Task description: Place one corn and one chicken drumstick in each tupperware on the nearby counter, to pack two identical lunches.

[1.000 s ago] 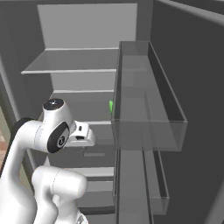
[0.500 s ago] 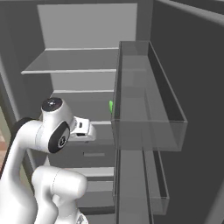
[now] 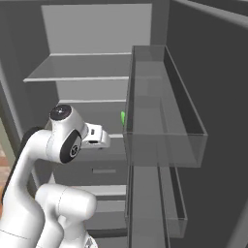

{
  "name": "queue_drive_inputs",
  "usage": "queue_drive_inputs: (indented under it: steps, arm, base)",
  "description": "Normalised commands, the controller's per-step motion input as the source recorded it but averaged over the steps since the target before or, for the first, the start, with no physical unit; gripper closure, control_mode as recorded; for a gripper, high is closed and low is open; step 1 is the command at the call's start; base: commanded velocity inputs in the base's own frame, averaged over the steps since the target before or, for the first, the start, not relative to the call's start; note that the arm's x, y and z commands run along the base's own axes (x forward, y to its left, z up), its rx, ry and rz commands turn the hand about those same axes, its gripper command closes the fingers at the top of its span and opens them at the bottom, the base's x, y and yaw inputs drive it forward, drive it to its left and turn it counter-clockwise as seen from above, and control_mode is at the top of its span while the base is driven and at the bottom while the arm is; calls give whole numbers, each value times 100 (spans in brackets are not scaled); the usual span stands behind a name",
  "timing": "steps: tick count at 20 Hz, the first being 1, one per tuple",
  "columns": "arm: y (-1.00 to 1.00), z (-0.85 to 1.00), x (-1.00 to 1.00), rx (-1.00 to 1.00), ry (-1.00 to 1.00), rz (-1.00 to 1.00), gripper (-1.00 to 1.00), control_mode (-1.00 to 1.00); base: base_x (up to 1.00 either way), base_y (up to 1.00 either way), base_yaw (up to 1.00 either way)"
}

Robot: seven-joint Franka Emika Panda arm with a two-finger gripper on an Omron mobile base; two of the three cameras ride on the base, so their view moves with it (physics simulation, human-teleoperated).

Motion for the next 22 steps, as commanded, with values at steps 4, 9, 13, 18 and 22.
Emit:
queue_drive_inputs:
  steps: [4,9,13,18,22]
  arm:
    - [-14,37,11,0,0,-1,-100,-100]
    - [-9,13,24,0,-4,0,-100,-100]
    - [-3,-1,39,0,-13,0,-100,-100]
    - [-3,-31,40,-3,-29,0,-100,-100]
    - [-22,-3,15,0,-20,0,-100,-100]
  base:
    - [0,0,0]
    - [0,0,0]
    - [0,0,0]
    - [0,0,0]
    - [0,0,0]
